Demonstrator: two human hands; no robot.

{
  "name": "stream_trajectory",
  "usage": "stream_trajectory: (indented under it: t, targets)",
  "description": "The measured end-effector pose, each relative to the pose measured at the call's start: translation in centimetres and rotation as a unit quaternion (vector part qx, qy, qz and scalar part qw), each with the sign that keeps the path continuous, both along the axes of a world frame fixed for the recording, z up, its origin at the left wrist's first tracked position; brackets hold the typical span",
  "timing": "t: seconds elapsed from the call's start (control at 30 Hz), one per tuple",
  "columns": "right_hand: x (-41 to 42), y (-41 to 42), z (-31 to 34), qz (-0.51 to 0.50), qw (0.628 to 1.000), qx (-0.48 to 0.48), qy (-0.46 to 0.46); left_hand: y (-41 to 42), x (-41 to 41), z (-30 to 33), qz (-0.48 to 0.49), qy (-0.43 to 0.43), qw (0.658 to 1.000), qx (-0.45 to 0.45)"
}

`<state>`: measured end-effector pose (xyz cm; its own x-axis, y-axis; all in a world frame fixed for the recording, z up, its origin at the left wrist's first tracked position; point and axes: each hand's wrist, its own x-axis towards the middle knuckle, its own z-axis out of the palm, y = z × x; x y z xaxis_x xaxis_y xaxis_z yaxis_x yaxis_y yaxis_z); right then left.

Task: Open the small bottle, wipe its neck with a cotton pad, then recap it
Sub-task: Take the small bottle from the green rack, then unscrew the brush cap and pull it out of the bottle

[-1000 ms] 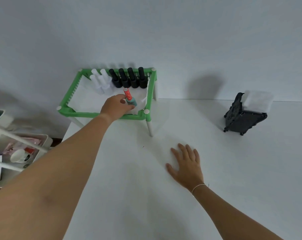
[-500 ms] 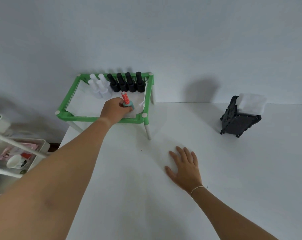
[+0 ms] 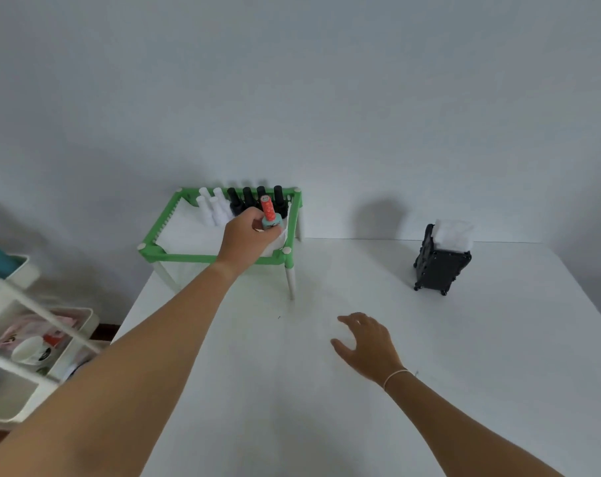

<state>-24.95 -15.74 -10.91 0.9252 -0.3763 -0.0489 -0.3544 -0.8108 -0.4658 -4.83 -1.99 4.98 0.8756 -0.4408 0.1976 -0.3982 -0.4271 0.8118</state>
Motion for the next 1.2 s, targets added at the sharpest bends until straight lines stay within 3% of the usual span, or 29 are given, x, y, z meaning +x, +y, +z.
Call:
stream_trajectory:
  t: [0.27,0.43,0.77,1.0,1.2]
  targets:
    - [1.3,-0.9,9.8,-0.086,0.962,0.167,-0.197,-0.2,-6.8,-1.5,-0.056,0.022,0.998,-0.014]
    - [1.3,-0.8,14.6,-0.085,0.936,0.2,-0.276,-1.4,-9.8,-2.9,-0.093,0.02,0.995,-0.003]
    - [-0.2,-2.1,15.8,-0.106,0.937,0.214,-0.255,-3.4,-12.1,-3.6,-0.16,0.03,0.987,-0.012]
    - [-0.2,-3.5,17.5,-0.024,0.967,0.137,-0.215,-4.4,-11.5,-3.0,-0.208,0.056,0.976,-0.034]
    - [0.3,-3.7,17.9,-0.018,0.966,0.149,-0.211,-4.4,-11.2,-2.8,-0.195,0.051,0.978,-0.052]
